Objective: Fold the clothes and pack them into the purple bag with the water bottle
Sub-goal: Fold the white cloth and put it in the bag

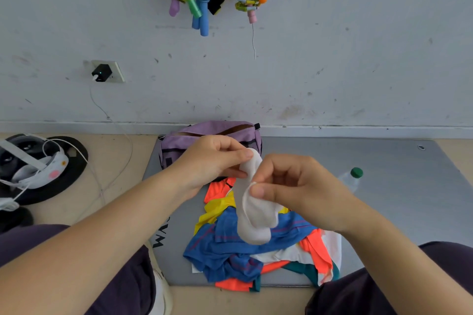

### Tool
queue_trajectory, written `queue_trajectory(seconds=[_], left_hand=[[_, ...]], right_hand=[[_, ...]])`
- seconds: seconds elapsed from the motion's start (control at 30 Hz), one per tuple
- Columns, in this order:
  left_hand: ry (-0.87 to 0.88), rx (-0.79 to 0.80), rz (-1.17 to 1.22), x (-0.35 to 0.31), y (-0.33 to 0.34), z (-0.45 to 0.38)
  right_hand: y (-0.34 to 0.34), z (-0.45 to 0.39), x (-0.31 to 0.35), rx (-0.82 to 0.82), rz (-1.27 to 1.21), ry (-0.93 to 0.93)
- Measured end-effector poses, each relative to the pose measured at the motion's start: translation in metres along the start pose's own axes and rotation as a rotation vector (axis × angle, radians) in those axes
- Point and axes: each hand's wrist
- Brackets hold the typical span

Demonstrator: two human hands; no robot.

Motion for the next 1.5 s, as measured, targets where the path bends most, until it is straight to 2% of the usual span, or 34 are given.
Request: queue_trajectory(seconds=[0.03, 0.13, 0.23, 0.5, 0.63, 0.87, 1.03, 1.33, 1.4, 1.5], left_hand=[[-0.001, 0.021, 0.012, 0.0, 0.002, 0.001], [-0.004, 0.084, 0.065, -0.002, 0.006, 0.003], [-0.028, 0.168, 0.139, -0.004, 0.008, 0.006], [-0.054, 0.258, 0.165, -0.003, 0.008, 0.01], [-0.043, 0.268, 0.139, -0.007, 0.006, 0.013], [0.046, 0.215, -0.05, -0.005, 0.003, 0.012], [0.103, 0.305, -0.057, -0.007, 0.001, 0.016], [0.138, 0.267, -0.161, -0.01, 0.003, 0.016], [0.173, 0.233, -0.201, -0.012, 0.004, 0.018], [0.265, 0.085, -0.261, -0.012, 0.0, 0.016]], right_hand=[[0.003, -0.001, -0.001, -0.054, 0.015, -0.023], [0.005, -0.004, -0.008, -0.241, 0.264, -0.052], [0.003, -0.005, -0.012, -0.352, 0.309, -0.04], [-0.001, -0.005, -0.011, -0.435, 0.322, -0.094], [-0.005, -0.005, -0.01, -0.426, 0.314, -0.075], [-0.009, -0.004, -0.008, -0.339, 0.296, -0.061], [-0.014, -0.005, -0.006, -0.295, 0.069, 0.006], [-0.019, -0.003, -0.013, -0.184, -0.121, 0.04], [-0.019, -0.004, -0.013, -0.184, -0.104, 0.047], [-0.022, -0.004, -0.015, -0.119, 0.032, 0.133]])
Point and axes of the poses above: each hand's wrist, its own z-axis away from the middle knuckle, its own y-axis out of the palm, x = y × z, and after that the axes turned 9 degrees about -y, right-handed
